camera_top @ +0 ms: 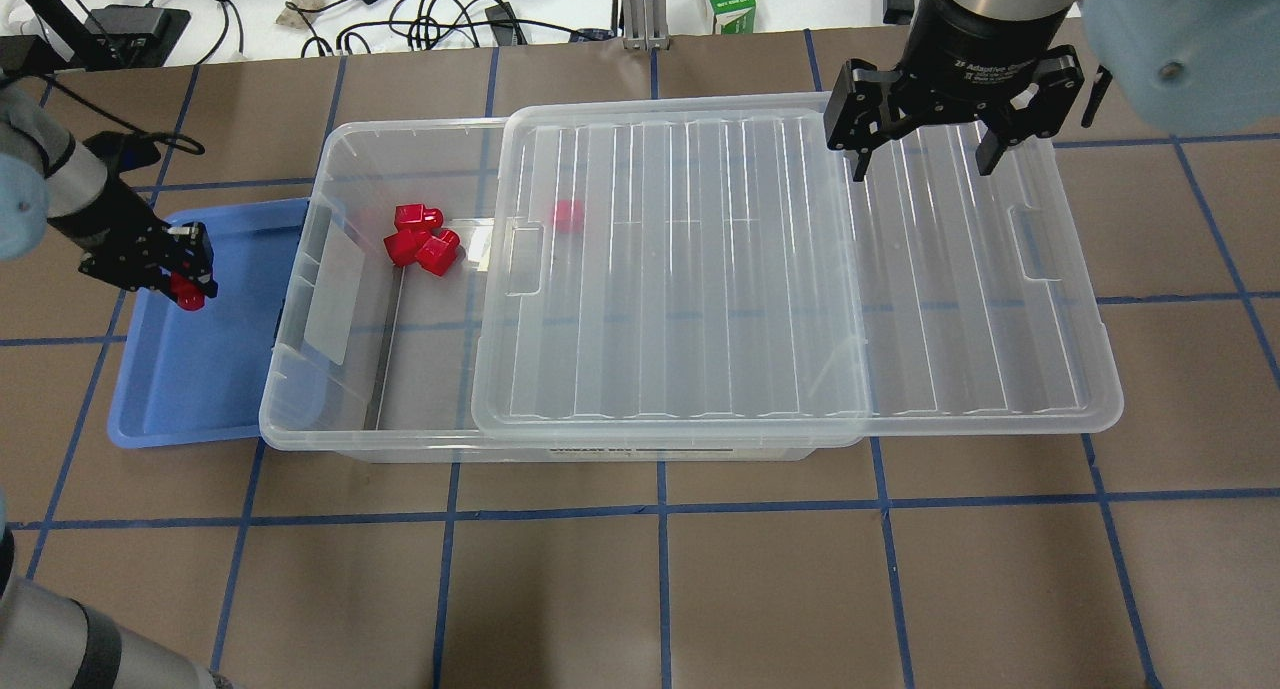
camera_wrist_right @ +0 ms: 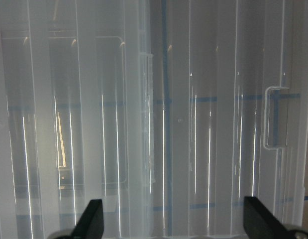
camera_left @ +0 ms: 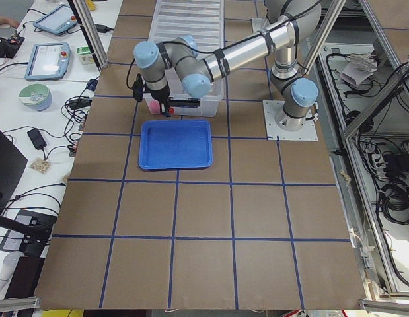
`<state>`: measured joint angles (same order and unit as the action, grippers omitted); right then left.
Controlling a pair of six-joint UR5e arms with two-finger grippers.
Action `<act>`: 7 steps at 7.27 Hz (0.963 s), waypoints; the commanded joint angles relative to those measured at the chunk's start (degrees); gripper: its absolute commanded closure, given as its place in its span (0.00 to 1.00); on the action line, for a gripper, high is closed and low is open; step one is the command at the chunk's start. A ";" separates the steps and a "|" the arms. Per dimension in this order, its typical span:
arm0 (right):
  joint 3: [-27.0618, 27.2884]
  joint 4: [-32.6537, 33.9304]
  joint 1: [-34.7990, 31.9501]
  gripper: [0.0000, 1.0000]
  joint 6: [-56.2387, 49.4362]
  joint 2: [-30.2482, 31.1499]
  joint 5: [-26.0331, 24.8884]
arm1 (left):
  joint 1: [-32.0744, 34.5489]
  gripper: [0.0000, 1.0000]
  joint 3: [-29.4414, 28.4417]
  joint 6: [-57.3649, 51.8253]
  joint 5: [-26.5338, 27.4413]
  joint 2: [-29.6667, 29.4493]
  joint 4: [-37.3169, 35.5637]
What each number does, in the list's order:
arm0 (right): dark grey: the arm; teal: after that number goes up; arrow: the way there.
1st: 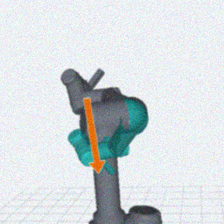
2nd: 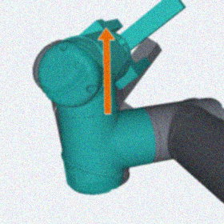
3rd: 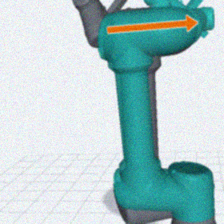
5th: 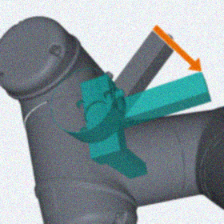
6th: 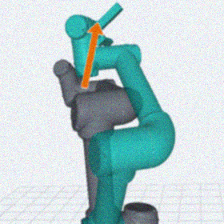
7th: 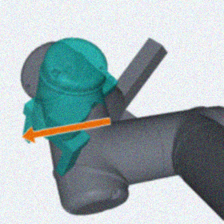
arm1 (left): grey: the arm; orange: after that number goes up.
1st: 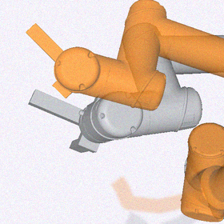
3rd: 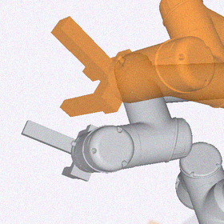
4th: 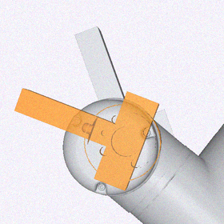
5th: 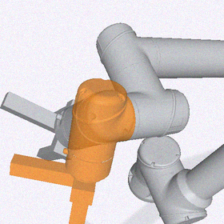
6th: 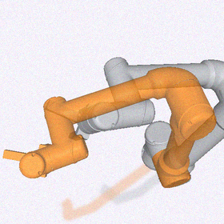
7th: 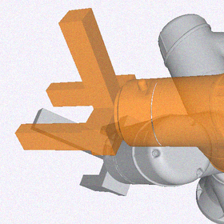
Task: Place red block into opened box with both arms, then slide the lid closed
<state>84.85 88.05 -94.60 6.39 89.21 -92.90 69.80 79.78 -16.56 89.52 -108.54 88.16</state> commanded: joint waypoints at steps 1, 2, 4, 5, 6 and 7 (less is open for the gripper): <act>0.14 -0.16 0.64 0.00 -0.15 0.00 0.17 | 9.17 1.00 -2.98 3.19 -0.31 1.32 4.74; -0.12 -0.07 0.90 0.00 0.20 0.00 0.00 | 12.35 1.00 -0.44 8.16 -0.23 1.23 3.34; -0.20 -0.42 2.74 0.00 -0.15 0.08 0.35 | 14.74 1.00 7.54 12.25 -0.14 0.88 -5.21; -0.12 -0.51 2.84 0.00 -0.15 0.17 0.26 | 15.10 1.00 11.85 12.69 -0.48 1.75 -7.11; -0.12 -0.51 2.84 0.00 -0.06 0.26 0.61 | 15.19 1.00 15.11 13.04 -0.66 2.19 -9.30; -0.03 -0.42 2.93 0.00 -0.15 0.17 0.53 | 15.45 1.00 17.40 13.13 -0.66 2.63 -11.76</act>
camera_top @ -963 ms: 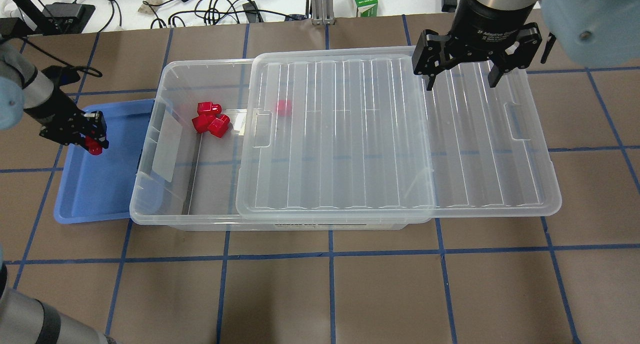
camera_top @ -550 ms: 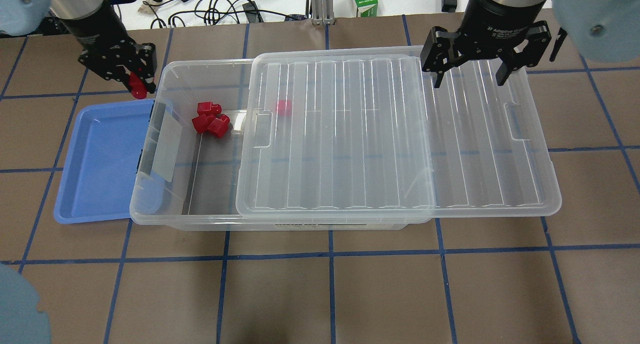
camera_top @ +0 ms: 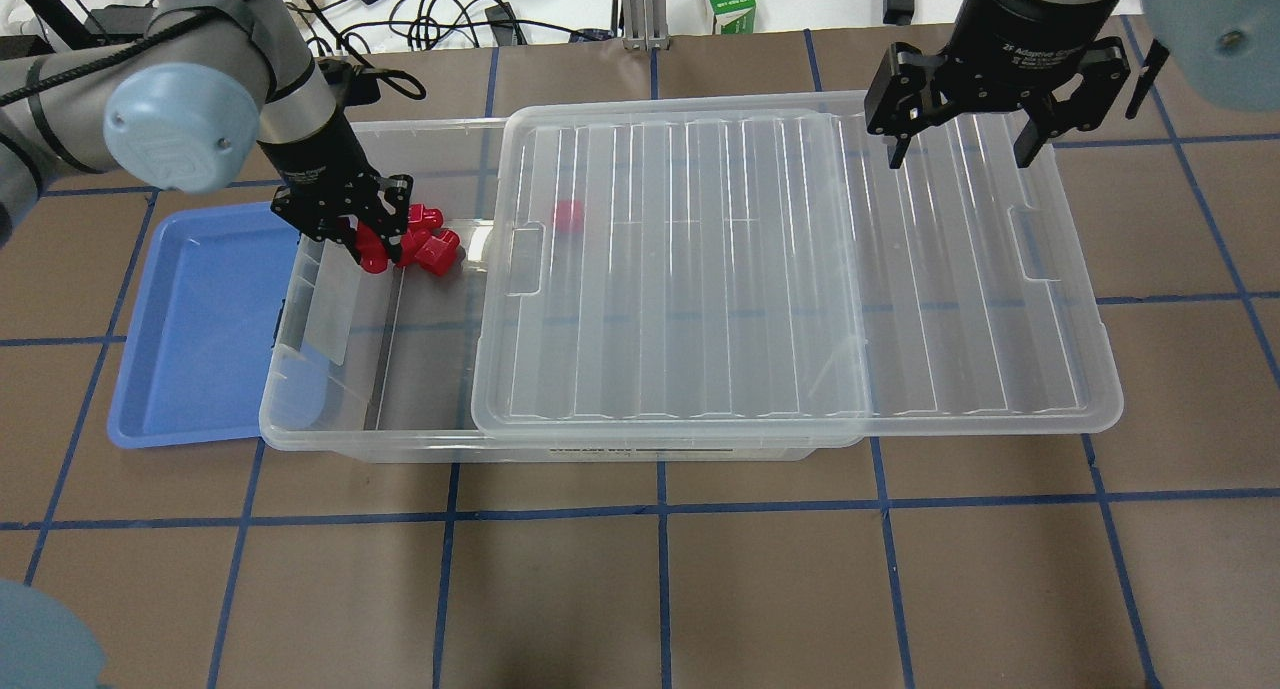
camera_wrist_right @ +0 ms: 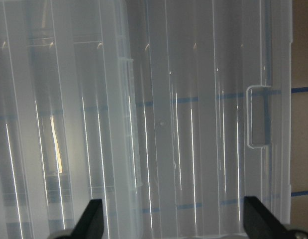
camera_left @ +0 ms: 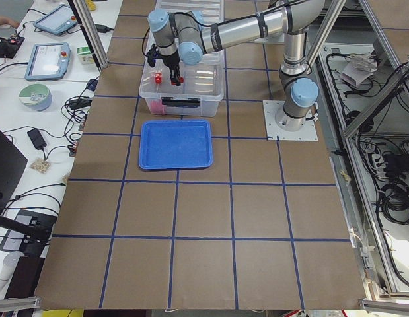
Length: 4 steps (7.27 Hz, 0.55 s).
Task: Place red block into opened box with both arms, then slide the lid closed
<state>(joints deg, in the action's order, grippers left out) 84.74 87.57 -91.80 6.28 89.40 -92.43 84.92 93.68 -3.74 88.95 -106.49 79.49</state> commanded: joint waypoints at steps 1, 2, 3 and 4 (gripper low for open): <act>0.08 0.23 0.65 0.00 -0.74 -0.01 -0.47 | 0.77 1.00 5.44 1.27 0.00 0.58 -5.55; -0.01 -0.12 2.74 0.00 -4.31 0.07 -0.56 | 1.30 1.00 7.12 3.02 -0.09 0.58 -7.49; -0.01 -0.12 6.24 0.00 -7.65 0.08 -1.17 | 1.65 1.00 9.66 3.12 -0.09 0.58 -10.03; 0.34 -0.47 12.54 0.00 -15.17 -0.10 -1.87 | 1.65 1.00 12.64 2.69 0.00 0.67 -14.14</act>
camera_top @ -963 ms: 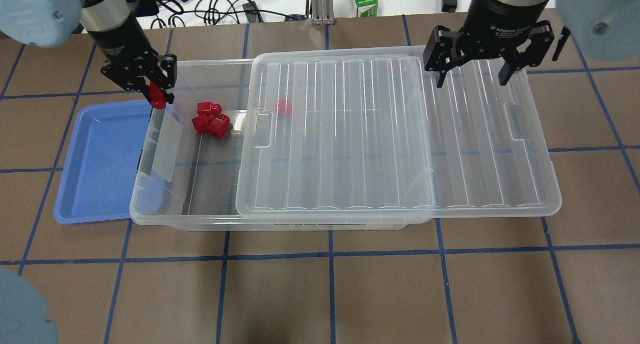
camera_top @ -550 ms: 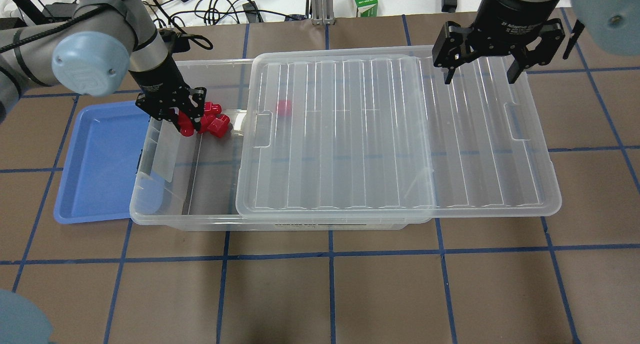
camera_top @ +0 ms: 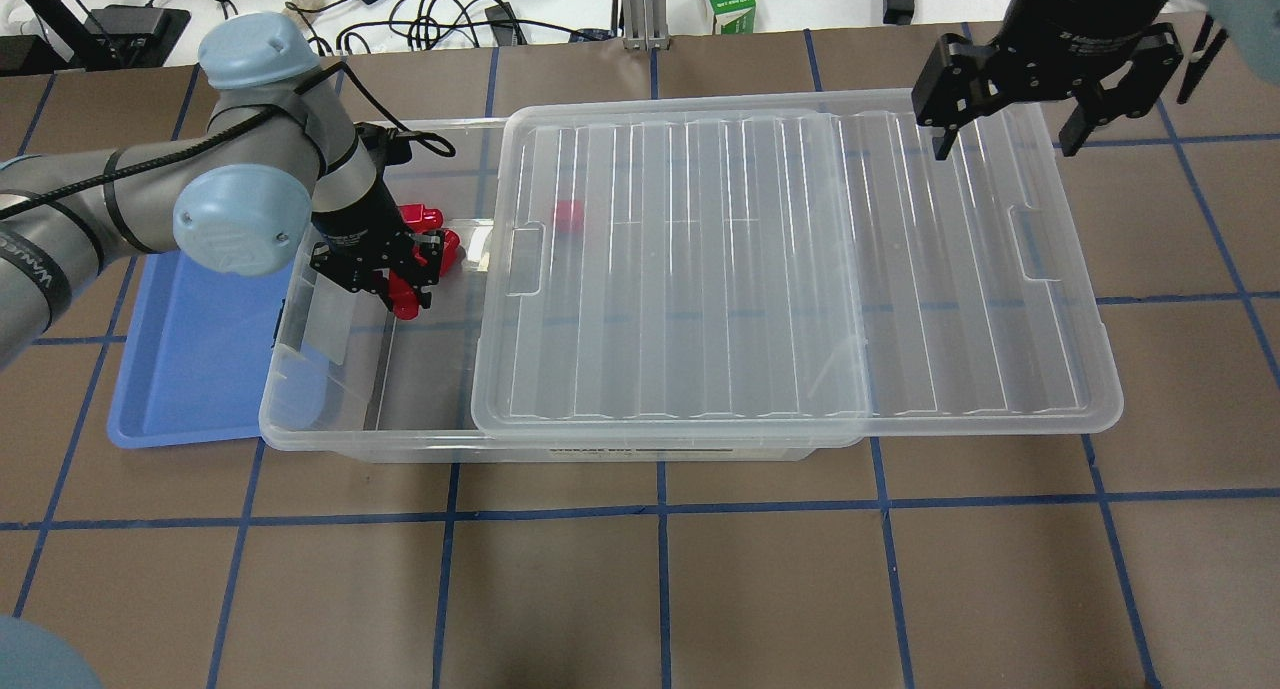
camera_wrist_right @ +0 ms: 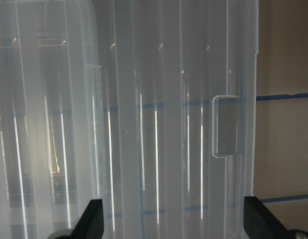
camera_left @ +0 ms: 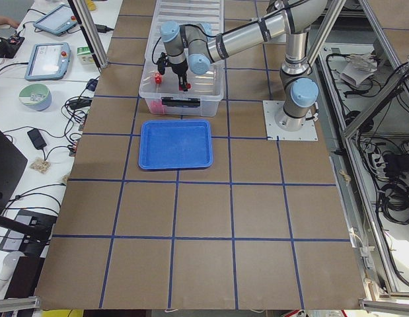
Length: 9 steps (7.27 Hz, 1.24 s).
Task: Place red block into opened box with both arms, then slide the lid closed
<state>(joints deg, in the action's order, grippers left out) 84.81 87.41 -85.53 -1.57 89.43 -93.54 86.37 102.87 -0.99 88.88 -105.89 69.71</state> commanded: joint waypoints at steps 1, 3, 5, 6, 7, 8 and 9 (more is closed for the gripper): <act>1.13 -0.40 13.30 0.00 -19.14 -0.31 -0.60 | 0.20 1.00 6.08 0.37 0.06 -0.02 -7.71; 7.87 4.05 17.75 0.00 -23.65 -1.01 -4.95 | 0.20 1.00 8.12 0.20 -0.02 -0.63 -10.46; 16.74 12.58 19.51 0.00 -23.91 -1.01 -7.27 | 0.20 1.00 10.05 0.29 -0.02 -1.42 -12.39; 20.01 16.87 19.43 0.00 -24.09 -1.01 -7.36 | -0.06 0.50 10.07 -0.41 0.24 -1.51 -12.57; 22.04 19.18 19.43 0.00 -24.01 -1.27 -7.27 | -0.15 0.38 9.46 -0.59 0.33 -1.42 -12.66; 21.80 19.81 19.43 0.00 -23.92 -1.19 -7.36 | -0.41 0.23 8.84 -0.59 0.41 -0.47 -13.10; 22.06 19.90 19.43 0.00 -23.66 -1.19 -6.93 | -0.67 0.02 7.01 -0.59 0.24 0.76 -13.10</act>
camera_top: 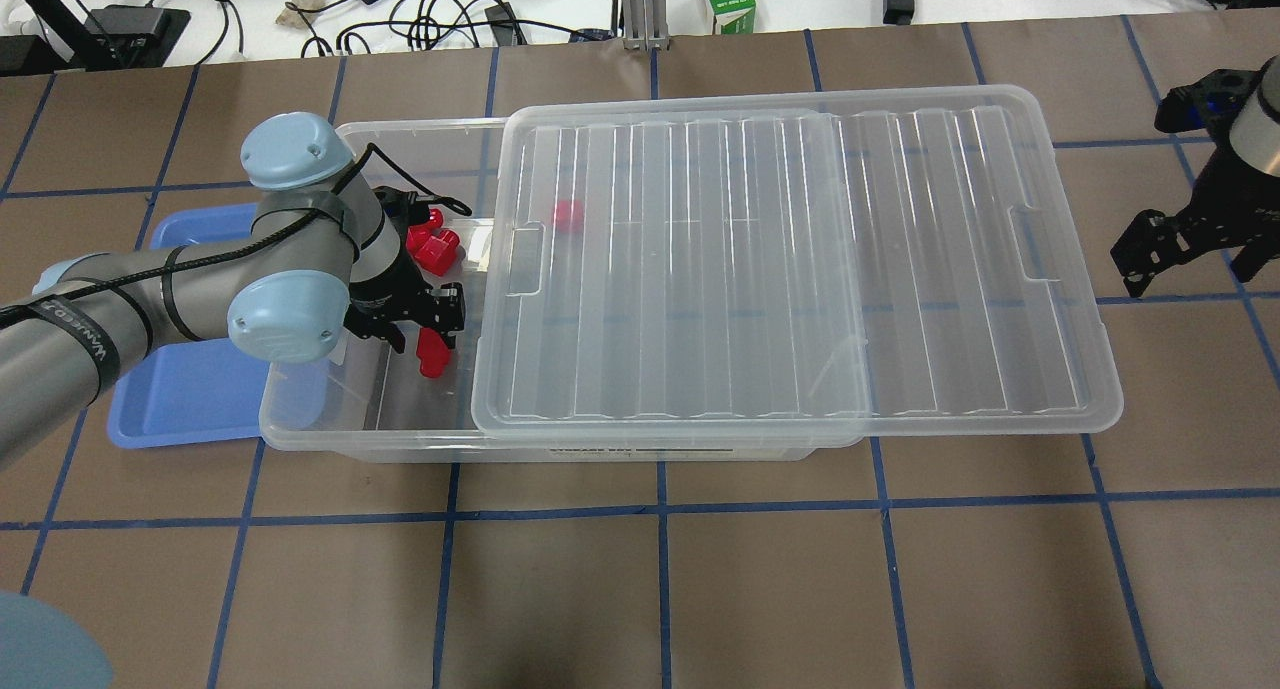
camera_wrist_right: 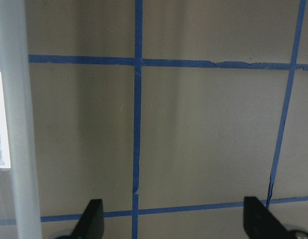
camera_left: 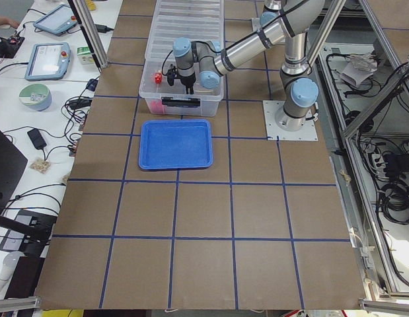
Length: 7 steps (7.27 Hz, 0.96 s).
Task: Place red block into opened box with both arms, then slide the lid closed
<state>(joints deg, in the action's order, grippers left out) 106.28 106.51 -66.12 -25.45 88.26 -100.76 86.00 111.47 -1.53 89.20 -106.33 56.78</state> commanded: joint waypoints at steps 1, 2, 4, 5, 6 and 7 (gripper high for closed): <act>0.77 0.89 -0.24 0.00 0.75 -0.02 1.17 | 0.13 0.00 -5.52 0.38 0.18 2.61 3.65; 0.86 0.98 -0.24 0.01 0.67 -0.10 5.97 | 0.14 0.00 -9.82 0.56 0.19 4.36 10.56; 0.94 1.59 -0.76 0.00 2.15 -0.72 6.89 | 0.58 0.00 -17.66 0.65 0.45 8.23 23.60; 0.94 1.59 -1.46 0.00 4.16 -0.72 8.37 | 0.58 0.00 -20.04 0.65 1.32 11.03 28.86; 0.94 1.59 -2.86 0.00 4.79 -0.81 8.82 | 0.66 0.00 -22.15 0.65 1.33 13.15 30.56; 0.94 1.59 -4.18 0.01 5.15 -0.72 9.00 | 0.84 0.00 -22.60 0.39 1.24 15.78 31.02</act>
<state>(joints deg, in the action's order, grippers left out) 107.22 108.08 -68.69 -21.09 87.53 -92.26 86.66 90.39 -0.94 90.39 -93.69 85.94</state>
